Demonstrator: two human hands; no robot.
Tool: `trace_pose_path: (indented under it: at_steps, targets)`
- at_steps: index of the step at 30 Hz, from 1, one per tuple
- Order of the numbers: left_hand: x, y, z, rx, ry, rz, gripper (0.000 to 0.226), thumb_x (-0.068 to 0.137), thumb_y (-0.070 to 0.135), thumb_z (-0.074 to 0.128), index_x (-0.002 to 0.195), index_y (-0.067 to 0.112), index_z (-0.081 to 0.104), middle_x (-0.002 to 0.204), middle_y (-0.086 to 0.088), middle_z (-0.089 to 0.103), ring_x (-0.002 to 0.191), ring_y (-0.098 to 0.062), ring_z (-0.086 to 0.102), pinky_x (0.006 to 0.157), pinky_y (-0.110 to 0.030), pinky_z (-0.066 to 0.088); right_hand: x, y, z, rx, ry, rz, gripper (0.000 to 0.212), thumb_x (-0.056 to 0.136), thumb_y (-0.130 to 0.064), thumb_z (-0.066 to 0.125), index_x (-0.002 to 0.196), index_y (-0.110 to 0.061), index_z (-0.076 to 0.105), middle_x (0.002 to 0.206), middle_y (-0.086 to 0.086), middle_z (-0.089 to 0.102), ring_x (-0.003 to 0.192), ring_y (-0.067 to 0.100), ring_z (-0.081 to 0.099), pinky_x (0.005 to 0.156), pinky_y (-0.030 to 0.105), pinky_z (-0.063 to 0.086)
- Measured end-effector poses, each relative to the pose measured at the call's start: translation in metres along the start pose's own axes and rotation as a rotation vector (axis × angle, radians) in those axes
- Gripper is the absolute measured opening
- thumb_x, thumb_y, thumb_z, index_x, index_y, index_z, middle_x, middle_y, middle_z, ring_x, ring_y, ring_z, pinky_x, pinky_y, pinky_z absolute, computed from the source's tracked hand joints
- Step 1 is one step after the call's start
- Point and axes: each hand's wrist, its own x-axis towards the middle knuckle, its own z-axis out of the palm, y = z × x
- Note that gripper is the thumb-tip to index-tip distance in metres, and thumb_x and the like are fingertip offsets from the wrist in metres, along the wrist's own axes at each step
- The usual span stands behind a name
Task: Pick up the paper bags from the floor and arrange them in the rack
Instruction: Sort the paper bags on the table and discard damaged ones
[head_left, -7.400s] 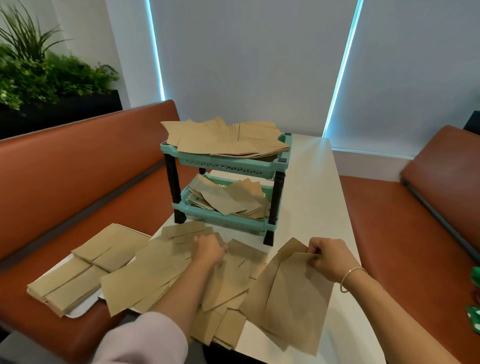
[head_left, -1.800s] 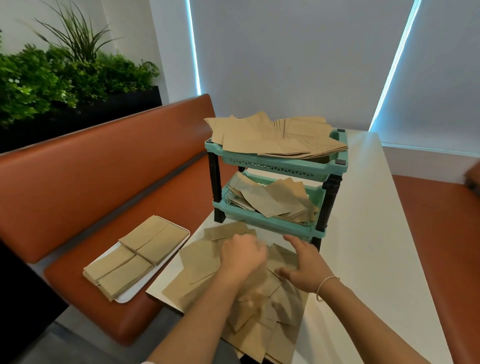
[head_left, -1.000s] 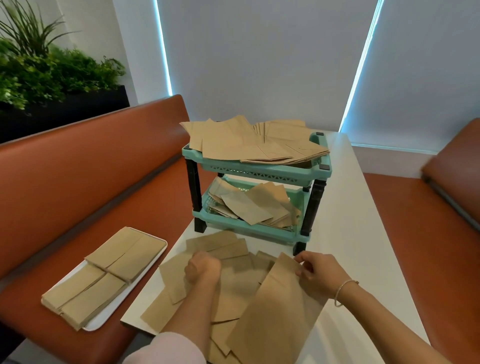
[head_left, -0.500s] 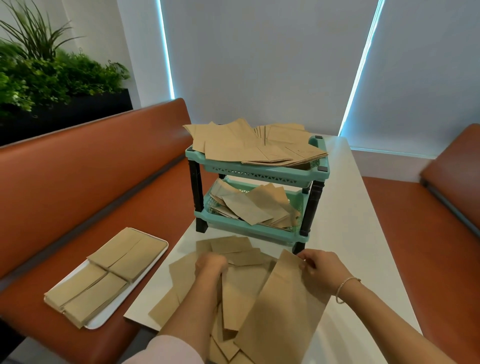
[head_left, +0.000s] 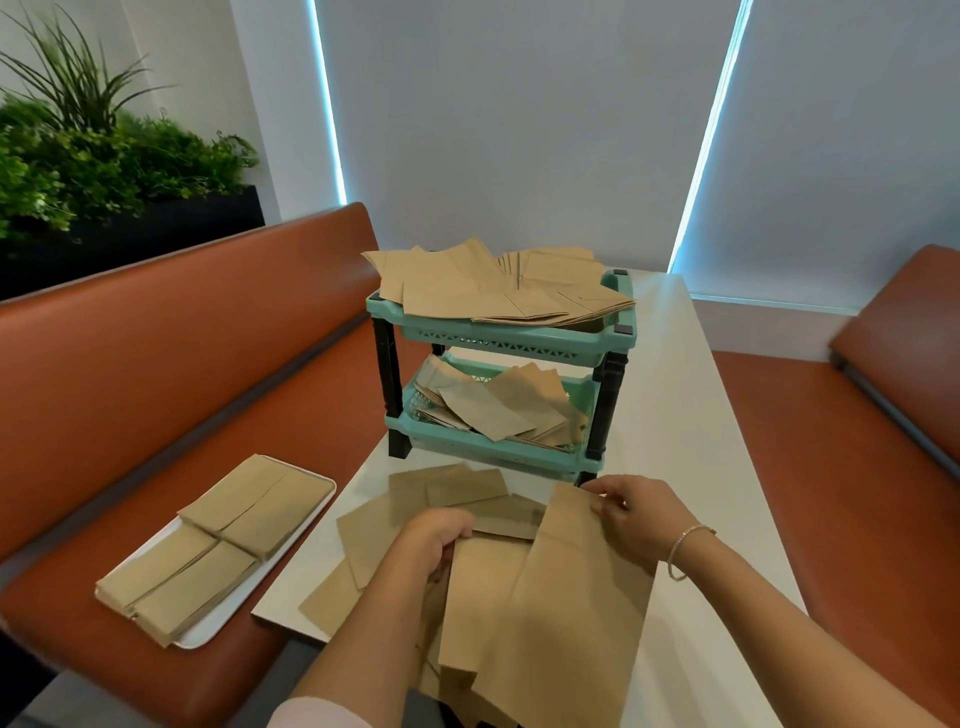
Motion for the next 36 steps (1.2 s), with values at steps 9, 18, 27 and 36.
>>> trace_pose_path:
  at_steps: [9,18,27,36]
  targets:
    - [-0.029,0.000,0.017,-0.259,-0.292,0.167,0.009,0.080,0.006,0.049,0.076,0.012,0.054,0.070,-0.002,0.053,0.060,-0.014,0.049,0.053,-0.022,0.044,-0.001,-0.004,0.011,0.000,0.069,0.052,0.031,0.099,-0.026,0.040,0.123,-0.027,0.060,0.121,-0.005,0.063,0.110,0.019,0.056,0.097,0.031,0.045]
    - [-0.036,0.006,0.029,-0.243,-0.405,0.345,0.019,0.080,0.001,0.046,0.081,0.013,0.061,0.083,-0.004,0.058,0.081,-0.018,0.053,0.074,-0.029,0.045,-0.004,-0.001,0.016,-0.001,0.002,0.034,0.021,0.096,-0.034,0.048,0.096,-0.020,0.064,0.087,-0.004,0.058,0.085,0.013,0.051,0.069,0.016,0.039]
    - [0.039,0.004,-0.001,0.267,0.388,0.213,0.021,0.087,0.033,0.059,0.090,0.012,0.059,0.097,-0.006,0.062,0.090,-0.021,0.060,0.082,-0.035,0.053,-0.012,0.023,0.007,-0.071,0.037,0.054,0.022,0.098,-0.035,0.042,0.100,-0.022,0.059,0.094,-0.001,0.058,0.084,0.011,0.049,0.076,0.020,0.040]
    - [0.068,0.004,0.006,0.199,0.558,0.063,0.022,0.095,0.016,0.047,0.111,0.004,0.054,0.101,-0.015,0.061,0.086,-0.026,0.061,0.070,-0.036,0.052,-0.020,0.038,0.001,-0.059,0.069,0.090,0.026,0.098,-0.033,0.042,0.109,-0.020,0.061,0.102,0.001,0.067,0.092,0.018,0.060,0.086,0.028,0.048]
